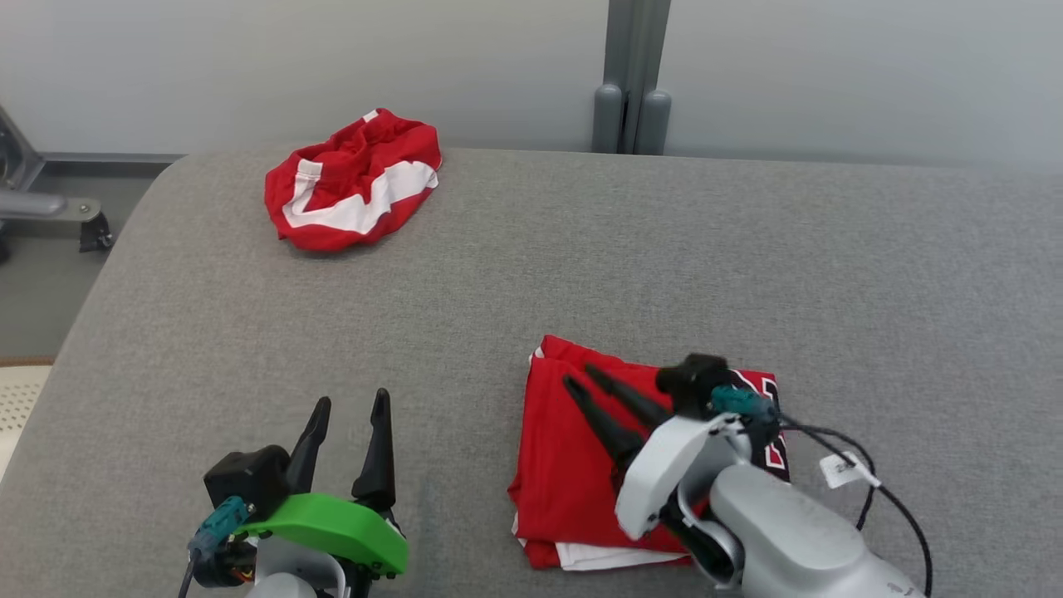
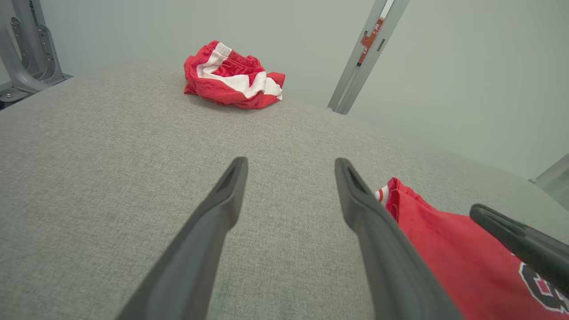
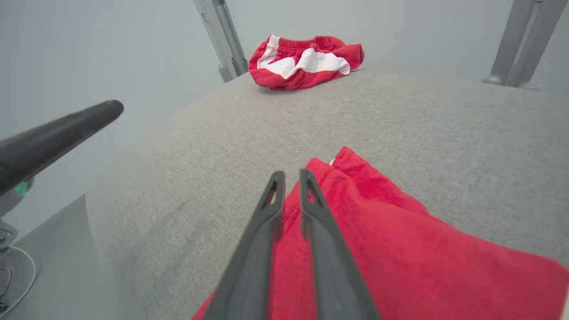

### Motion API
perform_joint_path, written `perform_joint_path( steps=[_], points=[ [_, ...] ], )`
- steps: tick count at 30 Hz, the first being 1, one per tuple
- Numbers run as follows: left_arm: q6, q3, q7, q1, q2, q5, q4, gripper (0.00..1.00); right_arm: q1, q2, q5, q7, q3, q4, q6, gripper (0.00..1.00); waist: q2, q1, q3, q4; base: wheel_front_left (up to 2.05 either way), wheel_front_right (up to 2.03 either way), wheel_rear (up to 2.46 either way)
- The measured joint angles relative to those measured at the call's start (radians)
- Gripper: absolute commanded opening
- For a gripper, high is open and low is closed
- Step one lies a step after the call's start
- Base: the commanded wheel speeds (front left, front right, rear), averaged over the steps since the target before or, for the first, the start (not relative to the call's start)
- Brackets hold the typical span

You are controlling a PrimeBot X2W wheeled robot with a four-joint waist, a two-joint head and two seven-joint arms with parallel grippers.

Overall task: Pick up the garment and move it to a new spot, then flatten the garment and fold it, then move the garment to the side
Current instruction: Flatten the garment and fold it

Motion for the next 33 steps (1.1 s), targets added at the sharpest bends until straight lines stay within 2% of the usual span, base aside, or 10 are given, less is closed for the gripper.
perform_joint_path(
  steps=[7, 14, 21, 33],
  points=[
    [0.002, 0.047, -0.004, 0.014, -0.034, 0.061, 0.005, 1.00, 0.146, -0.022, -0.213, -0.001, -0.381, -0.161, 0.000, 1.00, 0.0000, 0.0000, -0.021, -0.054, 0.00, 0.00, 0.00],
    [-0.018, 0.131, -0.004, 0.069, -0.087, 0.157, 0.003, 1.00, 0.317, 0.003, -0.361, -0.001, -0.626, -0.289, 0.000, 1.00, 0.0001, 0.0000, -0.038, -0.100, 0.00, 0.00, 0.00],
    [-0.041, 0.218, -0.004, 0.144, -0.115, 0.253, -0.001, 1.00, 0.439, 0.029, -0.420, -0.001, -0.736, -0.392, 0.000, 1.00, 0.0000, 0.0000, -0.053, -0.121, 0.00, 0.00, 0.00],
    [-0.075, 0.289, -0.004, 0.193, -0.151, 0.342, -0.021, 1.00, 0.508, 0.044, -0.468, -0.001, -0.764, -0.449, 0.000, 1.00, 0.0000, 0.0000, -0.062, -0.124, 0.00, 0.00, 0.00]
  ],
)
